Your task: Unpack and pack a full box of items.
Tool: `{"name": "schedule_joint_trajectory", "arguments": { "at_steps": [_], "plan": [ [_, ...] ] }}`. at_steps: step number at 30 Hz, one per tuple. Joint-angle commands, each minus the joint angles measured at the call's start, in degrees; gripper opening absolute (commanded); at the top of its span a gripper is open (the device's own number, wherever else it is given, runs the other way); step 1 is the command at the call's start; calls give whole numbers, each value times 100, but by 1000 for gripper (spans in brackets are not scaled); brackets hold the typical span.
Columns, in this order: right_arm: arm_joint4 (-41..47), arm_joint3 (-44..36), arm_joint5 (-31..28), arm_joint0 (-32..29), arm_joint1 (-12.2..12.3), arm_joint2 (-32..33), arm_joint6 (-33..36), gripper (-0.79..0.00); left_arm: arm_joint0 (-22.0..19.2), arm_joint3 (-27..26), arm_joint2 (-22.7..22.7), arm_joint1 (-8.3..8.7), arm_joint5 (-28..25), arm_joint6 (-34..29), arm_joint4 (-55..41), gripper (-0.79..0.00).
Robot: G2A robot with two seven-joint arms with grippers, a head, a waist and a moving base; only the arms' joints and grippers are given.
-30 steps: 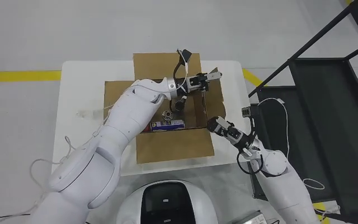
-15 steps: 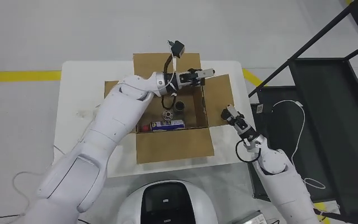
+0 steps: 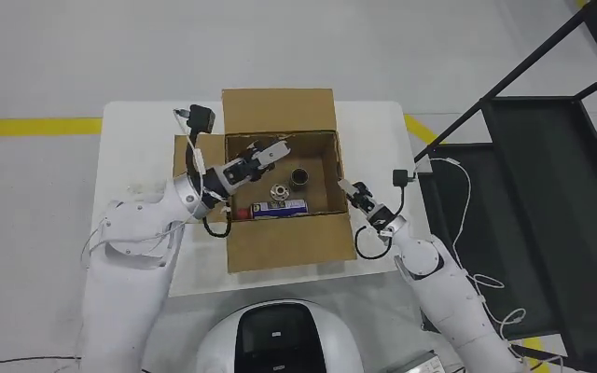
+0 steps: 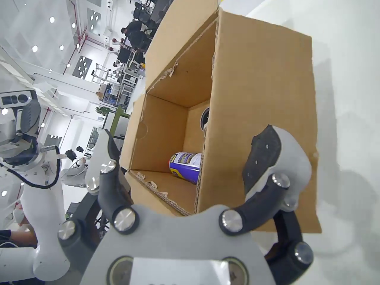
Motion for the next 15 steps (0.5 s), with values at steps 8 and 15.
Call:
{"name": "schedule_joint_trajectory", "arguments": {
  "at_steps": [8, 15],
  "plan": [
    [-205, -281, -327, -90, 40, 364, -276, 0, 1202, -840, -867, 133, 141, 633, 99, 0],
    [-287, -1065, -468, -426, 98, 716, -247, 0, 1785, -785, -1608, 208, -170, 779, -432, 0]
  ]
}}
